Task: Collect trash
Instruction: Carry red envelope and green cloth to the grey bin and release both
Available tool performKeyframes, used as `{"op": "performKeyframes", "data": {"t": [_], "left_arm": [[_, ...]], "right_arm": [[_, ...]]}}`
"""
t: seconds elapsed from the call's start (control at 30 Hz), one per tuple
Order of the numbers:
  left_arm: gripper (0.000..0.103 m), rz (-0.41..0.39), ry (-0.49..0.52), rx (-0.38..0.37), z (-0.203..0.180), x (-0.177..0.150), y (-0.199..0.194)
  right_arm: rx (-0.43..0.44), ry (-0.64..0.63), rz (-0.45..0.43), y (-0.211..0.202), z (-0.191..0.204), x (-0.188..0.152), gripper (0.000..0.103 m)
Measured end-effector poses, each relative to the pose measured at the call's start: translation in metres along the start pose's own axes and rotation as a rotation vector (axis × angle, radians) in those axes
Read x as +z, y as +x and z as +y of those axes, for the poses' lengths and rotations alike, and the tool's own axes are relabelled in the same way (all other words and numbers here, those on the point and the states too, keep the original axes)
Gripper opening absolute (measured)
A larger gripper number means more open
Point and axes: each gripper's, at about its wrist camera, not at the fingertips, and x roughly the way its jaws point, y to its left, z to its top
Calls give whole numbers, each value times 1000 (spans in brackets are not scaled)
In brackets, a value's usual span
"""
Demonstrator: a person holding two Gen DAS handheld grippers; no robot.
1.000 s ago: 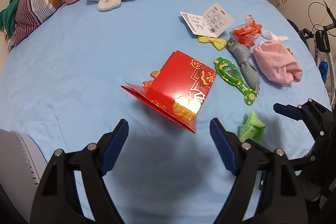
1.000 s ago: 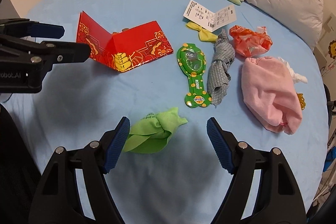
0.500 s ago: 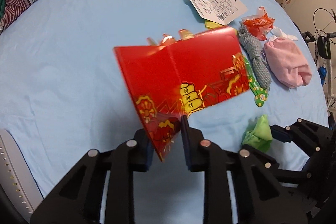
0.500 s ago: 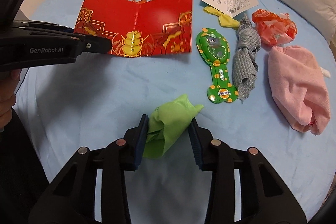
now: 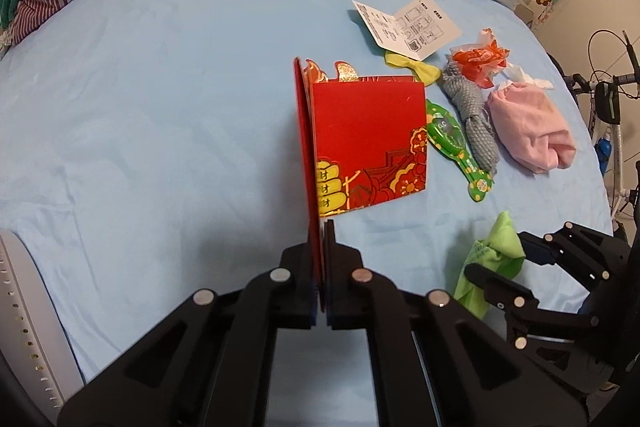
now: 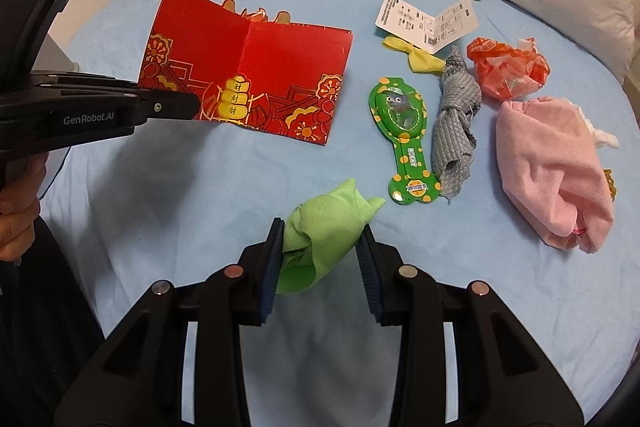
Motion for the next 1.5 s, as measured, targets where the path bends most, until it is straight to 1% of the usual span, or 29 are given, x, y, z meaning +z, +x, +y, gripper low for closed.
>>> {"op": "performKeyframes", "data": {"t": [0.2,0.43,0.6,0.8,0.93,1.07,1.2,1.5], "left_arm": [[2,-41,6,32,-2,-8,-19],[2,-100,12,36,-12,-23,-52],[2,-128,29,48,-17,-45,-81],[2,-167,44,75,-14,-76,-122],[2,-200,41,83,-10,-98,-152],[2,-237,26,84,-3,-120,-181],[2,-280,5,93,5,-141,-211],[2,-392,-55,161,38,-185,-297]], "right_arm": [[-16,10,-29,-12,0,2,34],[-40,13,-97,-48,9,-4,34],[-54,8,-136,-71,18,-11,34],[-75,-20,-165,-98,32,-22,34],[-77,-34,-200,-121,44,-25,34],[-77,-72,-241,-147,64,-26,34],[-49,-109,-275,-170,90,-25,34],[27,-219,-339,-216,160,-15,34]]}}
